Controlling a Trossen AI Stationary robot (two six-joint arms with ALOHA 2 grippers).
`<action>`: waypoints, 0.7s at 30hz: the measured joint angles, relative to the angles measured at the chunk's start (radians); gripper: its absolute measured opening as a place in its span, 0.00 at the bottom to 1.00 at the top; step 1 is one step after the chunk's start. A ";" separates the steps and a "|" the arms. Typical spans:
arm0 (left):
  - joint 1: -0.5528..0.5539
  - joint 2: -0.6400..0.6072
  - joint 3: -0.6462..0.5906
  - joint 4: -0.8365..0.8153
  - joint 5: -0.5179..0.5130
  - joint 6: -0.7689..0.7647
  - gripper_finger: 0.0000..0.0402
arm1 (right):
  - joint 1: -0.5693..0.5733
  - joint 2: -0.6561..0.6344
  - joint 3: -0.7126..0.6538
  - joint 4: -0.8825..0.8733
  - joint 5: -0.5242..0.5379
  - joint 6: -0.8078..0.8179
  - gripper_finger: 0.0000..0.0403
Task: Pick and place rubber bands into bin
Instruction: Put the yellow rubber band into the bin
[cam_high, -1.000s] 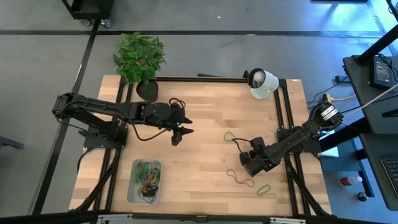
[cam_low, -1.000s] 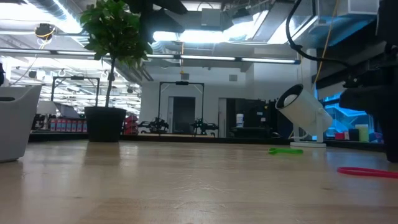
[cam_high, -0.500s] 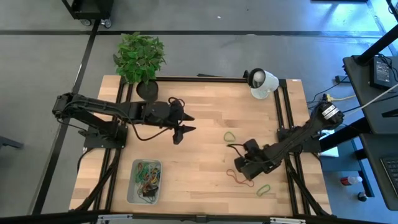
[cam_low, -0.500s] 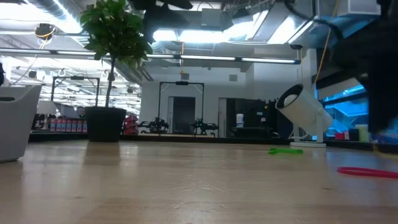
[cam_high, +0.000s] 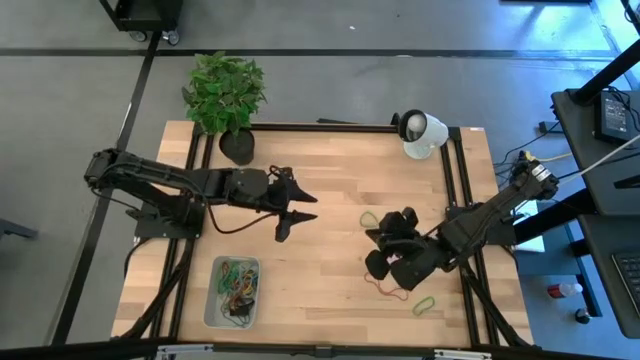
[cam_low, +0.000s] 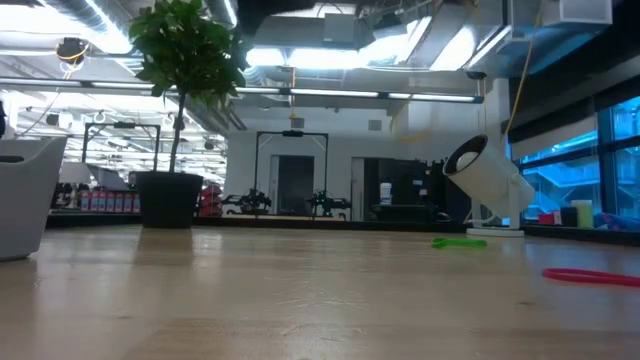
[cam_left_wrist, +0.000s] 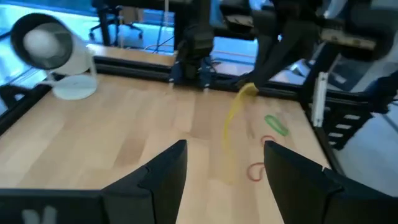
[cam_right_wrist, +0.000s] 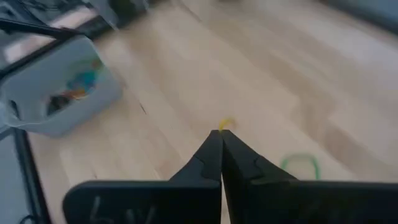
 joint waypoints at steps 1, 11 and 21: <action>-0.010 0.000 0.000 0.008 0.000 0.000 0.51 | -0.003 0.000 0.022 0.001 0.008 -0.034 0.00; -0.074 0.086 0.000 0.239 0.025 0.060 0.61 | -0.059 0.000 0.088 0.268 0.000 -0.444 0.00; -0.075 0.236 0.000 0.504 -0.010 0.041 0.67 | -0.067 0.000 0.088 0.381 -0.008 -0.573 0.00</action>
